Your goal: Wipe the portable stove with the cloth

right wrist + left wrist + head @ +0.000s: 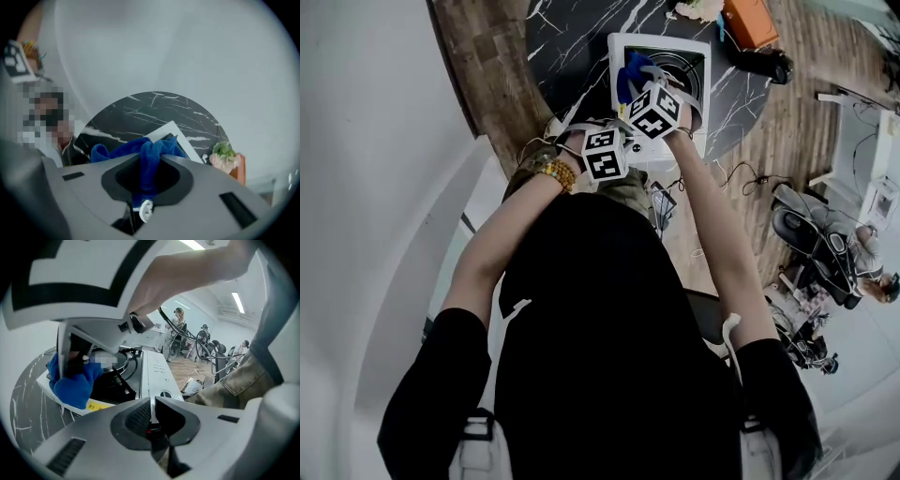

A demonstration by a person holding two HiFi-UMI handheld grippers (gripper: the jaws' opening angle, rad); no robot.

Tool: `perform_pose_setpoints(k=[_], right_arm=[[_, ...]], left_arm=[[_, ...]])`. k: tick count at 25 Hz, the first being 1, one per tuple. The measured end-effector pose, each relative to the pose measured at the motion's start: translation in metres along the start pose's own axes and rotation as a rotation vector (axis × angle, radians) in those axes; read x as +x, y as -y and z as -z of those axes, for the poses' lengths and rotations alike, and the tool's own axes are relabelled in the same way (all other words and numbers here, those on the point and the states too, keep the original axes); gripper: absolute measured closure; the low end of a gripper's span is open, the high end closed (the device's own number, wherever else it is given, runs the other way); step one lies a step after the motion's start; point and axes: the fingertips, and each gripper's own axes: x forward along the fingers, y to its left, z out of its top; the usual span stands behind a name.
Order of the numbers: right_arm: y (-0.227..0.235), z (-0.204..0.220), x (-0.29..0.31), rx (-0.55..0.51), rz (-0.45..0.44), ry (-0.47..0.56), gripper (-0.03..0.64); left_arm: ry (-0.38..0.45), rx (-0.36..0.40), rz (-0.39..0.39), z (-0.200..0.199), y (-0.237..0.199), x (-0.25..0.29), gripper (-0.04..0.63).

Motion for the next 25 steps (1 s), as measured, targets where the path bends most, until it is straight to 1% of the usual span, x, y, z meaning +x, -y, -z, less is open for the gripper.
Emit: perform_pose_setpoints(k=[2,3,4,5,6,7,8,9,10,11,12,13,14,16,19,21,22,23,25], right_arm=[[0.010,-0.002,-0.001,0.279,-0.022,0.074,0.577],[0.015,-0.003,-0.002,0.429,-0.049,0.124,0.577],[0.020,-0.005,-0.006,0.555,-0.083,0.182,0.577],[0.027,-0.008,-0.014,0.639,-0.114,0.245,0.577],[0.036,-0.012,-0.025,0.667,-0.129,0.308,0.577],[0.047,-0.014,-0.038,0.636,-0.123,0.356,0.577],[0.059,-0.013,-0.049,0.556,-0.100,0.374,0.577],[0.070,-0.009,-0.058,0.444,-0.071,0.358,0.577],[0.079,-0.003,-0.062,0.319,-0.052,0.319,0.577],[0.084,0.003,-0.060,0.196,-0.059,0.272,0.577],[0.084,0.009,-0.054,0.086,-0.096,0.231,0.577],[0.079,0.014,-0.043,-0.004,-0.158,0.204,0.577],[0.073,0.016,-0.031,-0.068,-0.231,0.189,0.577],[0.062,0.012,-0.012,-0.130,-0.353,0.174,0.577],[0.057,0.007,0.000,-0.182,-0.454,0.137,0.577],[0.062,0.003,0.003,-0.243,-0.486,0.136,0.578],[0.064,-0.001,0.003,-0.283,-0.489,0.138,0.578],[0.064,-0.003,0.002,-0.317,-0.485,0.136,0.580],[0.060,0.004,0.000,-0.350,-0.474,0.126,0.580]], left_arm=[[-0.001,-0.014,0.007,0.001,0.000,0.000,0.565],[-0.002,-0.015,0.006,0.001,0.000,-0.001,0.565],[-0.003,-0.017,0.004,0.000,0.000,-0.001,0.565],[-0.006,-0.025,0.000,0.000,0.000,-0.001,0.565],[-0.013,-0.043,-0.007,0.001,0.000,-0.002,0.565],[-0.022,-0.073,-0.023,0.001,-0.002,-0.003,0.565],[-0.025,-0.111,-0.054,-0.001,-0.008,-0.005,0.564],[-0.014,-0.150,-0.101,-0.003,-0.015,-0.008,0.563],[0.007,-0.185,-0.152,-0.006,-0.022,-0.012,0.564],[0.026,-0.210,-0.196,-0.009,-0.027,-0.015,0.562],[0.037,-0.225,-0.229,-0.011,-0.030,-0.016,0.555],[0.038,-0.234,-0.249,-0.011,-0.030,-0.015,0.555],[0.035,-0.244,-0.261,-0.012,-0.030,-0.012,0.555],[0.030,-0.281,-0.285,-0.014,-0.030,-0.008,0.551],[0.045,-0.368,-0.356,-0.019,-0.034,-0.005,0.551],[0.037,-0.402,-0.398,-0.016,-0.040,-0.002,0.551],[0.027,-0.416,-0.408,-0.014,-0.043,0.000,0.553],[0.017,-0.435,-0.406,-0.011,-0.044,0.001,0.561],[-0.008,-0.498,-0.367,-0.007,-0.041,0.001,0.561]])
